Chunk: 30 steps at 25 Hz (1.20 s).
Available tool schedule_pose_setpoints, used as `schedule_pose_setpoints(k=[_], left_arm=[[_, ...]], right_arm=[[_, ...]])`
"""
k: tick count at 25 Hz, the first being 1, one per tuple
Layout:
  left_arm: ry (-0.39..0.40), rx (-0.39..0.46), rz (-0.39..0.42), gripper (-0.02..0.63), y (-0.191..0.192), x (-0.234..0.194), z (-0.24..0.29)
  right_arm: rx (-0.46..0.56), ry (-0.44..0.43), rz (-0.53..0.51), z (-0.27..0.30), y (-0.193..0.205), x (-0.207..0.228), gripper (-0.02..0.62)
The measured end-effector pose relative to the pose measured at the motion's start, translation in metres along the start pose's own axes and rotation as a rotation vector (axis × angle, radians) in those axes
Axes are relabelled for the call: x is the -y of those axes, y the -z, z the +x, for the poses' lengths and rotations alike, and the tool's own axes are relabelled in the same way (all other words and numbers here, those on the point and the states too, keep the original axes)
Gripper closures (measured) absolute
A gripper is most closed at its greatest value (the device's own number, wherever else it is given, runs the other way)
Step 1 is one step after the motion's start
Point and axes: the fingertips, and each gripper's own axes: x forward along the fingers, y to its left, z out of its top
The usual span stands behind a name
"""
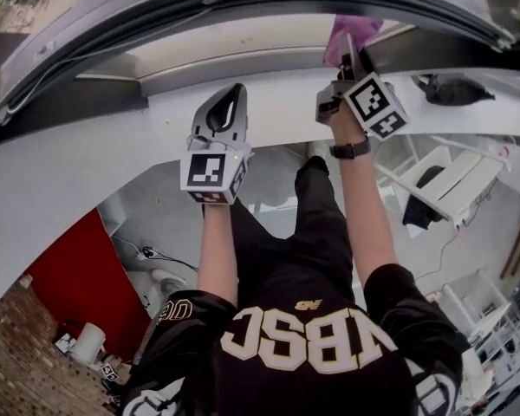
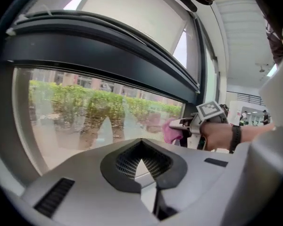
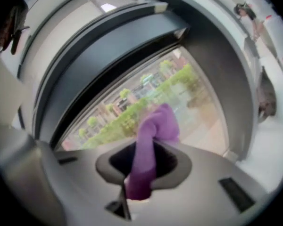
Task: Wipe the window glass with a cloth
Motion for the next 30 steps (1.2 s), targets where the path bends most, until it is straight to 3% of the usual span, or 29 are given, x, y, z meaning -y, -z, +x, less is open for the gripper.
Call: schedule_pose_setpoints(k=[4, 9, 12, 16, 19, 22, 26, 30], left_arm=[[-0.139, 0.025, -0.067, 0.591, 0.016, -0.093, -0.075], [-0.316, 0.004, 0.033, 0.591, 0.012, -0.178, -0.164], [-0.38, 0.012, 0.006, 0.591, 0.017, -0.21, -0.206], [-0.425, 0.008, -0.028, 0.591, 0.026, -0.234, -0.242], [-0.428, 0.003, -0.03, 0.591, 0.027, -0.238, -0.243], [-0.389, 0.006, -0.043, 0.591, 0.025, -0.224, -0.222], [-0.298, -0.011, -0.053, 0.591, 0.028, -0.181, -0.17], [-0.166, -0.016, -0.042, 0.591, 0.023, -0.116, -0.102]], right_arm=[[-0.204, -0.283, -0.077, 0.017, 0.13, -0.142, 0.515], [-0.329, -0.687, -0.195, 0.027, 0.244, -0.311, 0.515], [-0.369, -0.801, -0.241, 0.038, 0.291, -0.374, 0.515], [-0.382, -0.841, -0.345, 0.057, 0.337, -0.427, 0.515], [-0.384, -0.843, -0.415, 0.07, 0.351, -0.436, 0.515], [-0.345, -0.814, -0.513, 0.08, 0.333, -0.414, 0.515], [-0.304, -0.733, -0.522, 0.079, 0.281, -0.349, 0.515], [-0.239, -0.596, -0.523, 0.074, 0.205, -0.251, 0.515]])
